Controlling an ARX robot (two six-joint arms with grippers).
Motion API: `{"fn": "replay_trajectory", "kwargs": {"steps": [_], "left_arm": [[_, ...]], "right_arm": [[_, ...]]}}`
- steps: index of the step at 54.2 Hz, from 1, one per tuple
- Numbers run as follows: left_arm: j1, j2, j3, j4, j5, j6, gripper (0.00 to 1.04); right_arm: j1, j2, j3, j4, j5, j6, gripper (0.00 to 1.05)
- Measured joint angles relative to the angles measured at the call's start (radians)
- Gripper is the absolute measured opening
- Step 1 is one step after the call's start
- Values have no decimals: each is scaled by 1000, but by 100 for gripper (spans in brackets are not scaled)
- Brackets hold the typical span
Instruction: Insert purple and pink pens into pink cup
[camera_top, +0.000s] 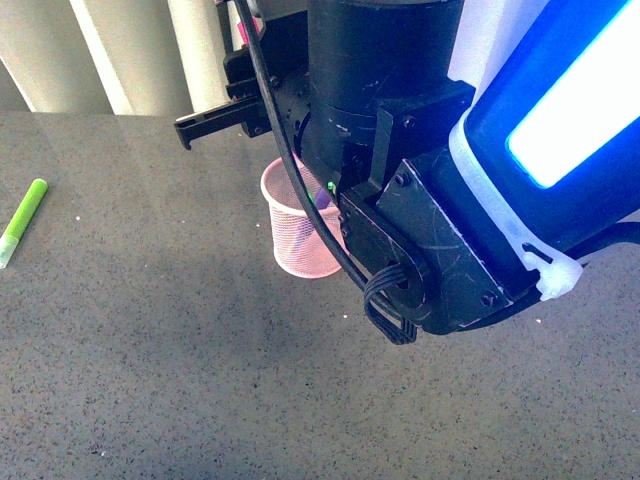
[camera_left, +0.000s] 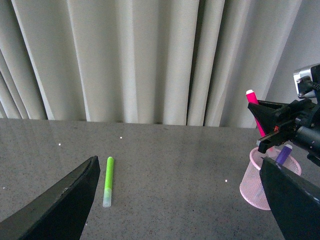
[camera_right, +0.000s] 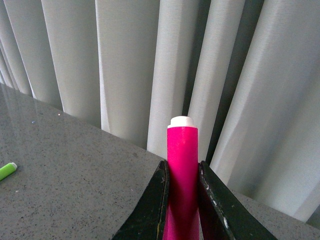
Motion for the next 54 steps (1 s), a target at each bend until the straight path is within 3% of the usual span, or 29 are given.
{"fn": "replay_trajectory", "kwargs": {"steps": [31,54], "left_arm": [[0,0,0,0,0,0,98],[0,0,0,0,0,0,98]], "right_arm": [[-4,42,-1,-28,2,25,13],[-1,-9,-56,-47,43,35,93]]}}
